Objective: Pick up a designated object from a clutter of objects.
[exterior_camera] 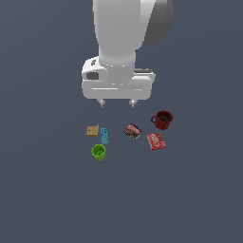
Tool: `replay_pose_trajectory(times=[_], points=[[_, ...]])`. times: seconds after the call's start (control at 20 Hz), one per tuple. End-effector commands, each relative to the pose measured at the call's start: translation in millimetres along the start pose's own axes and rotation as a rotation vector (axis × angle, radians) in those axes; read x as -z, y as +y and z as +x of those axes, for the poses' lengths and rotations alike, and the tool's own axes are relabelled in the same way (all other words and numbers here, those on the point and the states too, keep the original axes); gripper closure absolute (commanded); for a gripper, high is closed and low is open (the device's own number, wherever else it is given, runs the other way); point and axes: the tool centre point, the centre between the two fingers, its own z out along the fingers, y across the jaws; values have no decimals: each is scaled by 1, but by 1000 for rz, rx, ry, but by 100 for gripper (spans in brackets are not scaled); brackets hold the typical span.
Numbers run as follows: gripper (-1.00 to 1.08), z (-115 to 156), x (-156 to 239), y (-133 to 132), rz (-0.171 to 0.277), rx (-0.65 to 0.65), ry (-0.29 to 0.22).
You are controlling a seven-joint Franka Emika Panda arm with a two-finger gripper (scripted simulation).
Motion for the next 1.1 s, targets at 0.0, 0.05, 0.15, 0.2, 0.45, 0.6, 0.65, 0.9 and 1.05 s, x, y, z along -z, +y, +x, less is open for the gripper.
replay_pose_trajectory(times=[0.0,0.05,0.15,0.2,0.45,0.6,0.65,0.9,1.05], points=[[-92,0,0,0,0,0,0],[-92,0,0,0,0,1,0],[-92,-1,0,-2,-1,11,-1],[-92,-1,0,-4,-2,20,-2],[-92,-4,-1,-16,-7,70,-8],[-92,-4,-1,-17,-8,75,-9],[-92,-4,-1,-16,-7,72,-8],[-92,-2,-7,-21,-9,75,-7],[-92,2,-16,-28,-12,78,-5]])
